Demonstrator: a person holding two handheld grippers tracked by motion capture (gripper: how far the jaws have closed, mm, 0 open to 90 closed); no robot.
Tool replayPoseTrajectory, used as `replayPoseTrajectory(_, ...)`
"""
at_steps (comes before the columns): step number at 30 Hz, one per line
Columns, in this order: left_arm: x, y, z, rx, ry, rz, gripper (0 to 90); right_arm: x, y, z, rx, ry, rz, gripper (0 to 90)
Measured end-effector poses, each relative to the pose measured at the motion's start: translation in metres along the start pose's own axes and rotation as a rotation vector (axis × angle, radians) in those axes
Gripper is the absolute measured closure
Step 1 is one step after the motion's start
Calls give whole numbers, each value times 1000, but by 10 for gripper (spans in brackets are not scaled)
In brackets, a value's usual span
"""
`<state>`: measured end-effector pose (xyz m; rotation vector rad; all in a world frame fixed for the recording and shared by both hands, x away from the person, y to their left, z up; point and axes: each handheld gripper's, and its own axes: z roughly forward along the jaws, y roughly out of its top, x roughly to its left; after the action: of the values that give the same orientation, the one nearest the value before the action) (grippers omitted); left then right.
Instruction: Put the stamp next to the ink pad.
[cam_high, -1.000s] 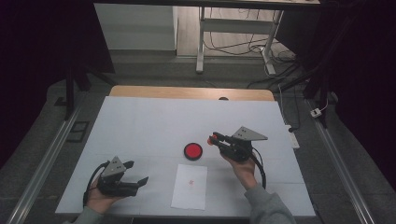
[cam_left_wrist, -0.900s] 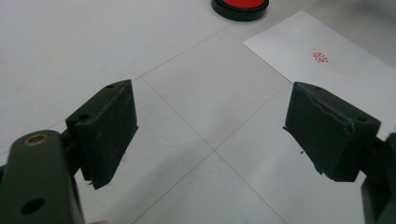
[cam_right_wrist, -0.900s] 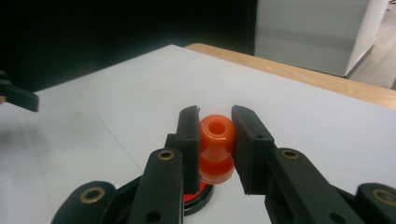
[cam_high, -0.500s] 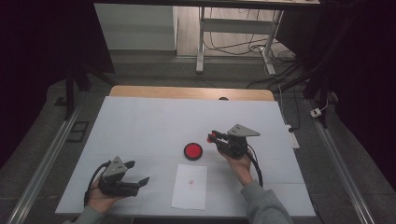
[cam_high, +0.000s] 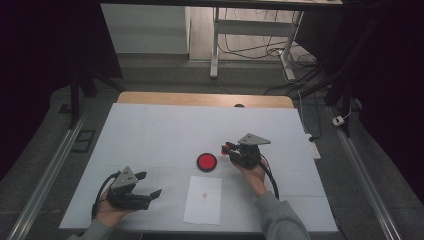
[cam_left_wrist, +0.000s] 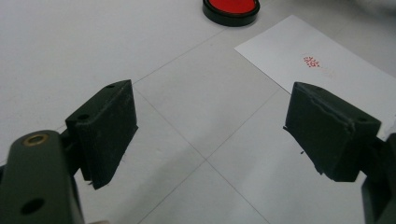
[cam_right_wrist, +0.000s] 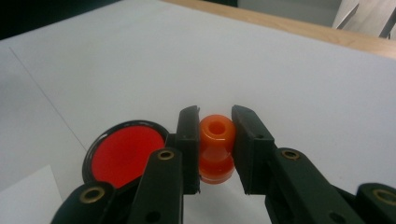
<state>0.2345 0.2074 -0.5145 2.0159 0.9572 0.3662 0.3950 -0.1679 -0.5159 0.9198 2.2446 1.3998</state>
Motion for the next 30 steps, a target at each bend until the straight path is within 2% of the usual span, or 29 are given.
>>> replayPoseTrajectory(6,0,0,0,0,6,0,165,0,-4,8,30,-6,-7,724)
replayPoseTrajectory(18,3,-1,1,10,16,-7,167,3,-8,14,86,-13,-53,714)
replayPoseTrajectory(20,3,-1,1,11,17,-6,168,3,-9,15,94,-11,-57,676)
replayPoseTrajectory(22,3,-1,1,8,15,-10,168,4,-8,15,94,-15,-54,599)
replayPoseTrajectory(24,4,-1,0,6,17,-11,168,3,-7,14,76,-14,-41,535)
replayPoseTrajectory(30,4,-1,0,6,17,-13,167,1,-2,5,25,-9,-24,493)
